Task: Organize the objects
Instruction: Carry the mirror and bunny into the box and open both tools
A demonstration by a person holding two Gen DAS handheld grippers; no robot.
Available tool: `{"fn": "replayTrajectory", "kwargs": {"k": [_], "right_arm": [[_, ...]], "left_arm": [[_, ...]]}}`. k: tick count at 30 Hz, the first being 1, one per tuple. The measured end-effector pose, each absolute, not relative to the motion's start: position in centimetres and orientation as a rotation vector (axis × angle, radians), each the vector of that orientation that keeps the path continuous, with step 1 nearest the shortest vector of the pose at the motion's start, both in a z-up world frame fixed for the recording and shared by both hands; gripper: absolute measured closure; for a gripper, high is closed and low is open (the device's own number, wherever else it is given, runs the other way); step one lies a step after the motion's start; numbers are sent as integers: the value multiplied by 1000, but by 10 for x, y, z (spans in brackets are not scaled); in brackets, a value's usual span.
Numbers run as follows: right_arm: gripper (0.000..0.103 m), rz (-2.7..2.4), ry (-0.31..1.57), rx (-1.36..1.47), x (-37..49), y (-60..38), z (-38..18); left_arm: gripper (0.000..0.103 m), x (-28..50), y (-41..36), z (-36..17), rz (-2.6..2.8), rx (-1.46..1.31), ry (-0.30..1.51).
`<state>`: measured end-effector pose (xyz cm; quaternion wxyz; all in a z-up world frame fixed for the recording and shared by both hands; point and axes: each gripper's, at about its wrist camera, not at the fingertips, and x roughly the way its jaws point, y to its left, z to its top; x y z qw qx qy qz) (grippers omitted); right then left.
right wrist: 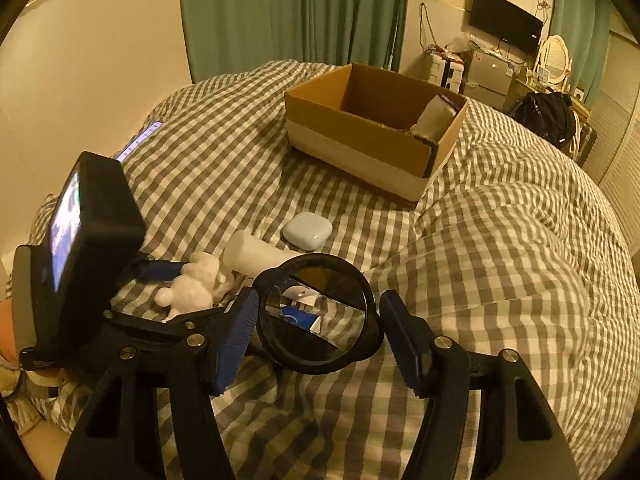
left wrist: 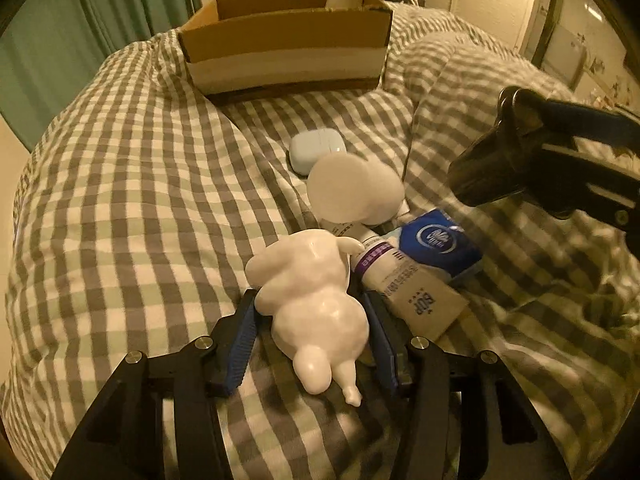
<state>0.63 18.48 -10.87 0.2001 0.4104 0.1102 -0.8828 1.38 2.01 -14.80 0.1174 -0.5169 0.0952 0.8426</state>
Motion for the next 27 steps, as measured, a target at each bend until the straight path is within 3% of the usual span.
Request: {"fn": "replayTrajectory", "kwargs": {"k": [15, 27], "right_arm": [[40, -2525, 366, 1005, 28, 178, -66], [40, -2570, 415, 909, 7, 175, -31]], "left_arm": [[50, 32, 6, -82, 2633, -1305, 213], [50, -14, -2, -37, 2709, -1165, 189]]}}
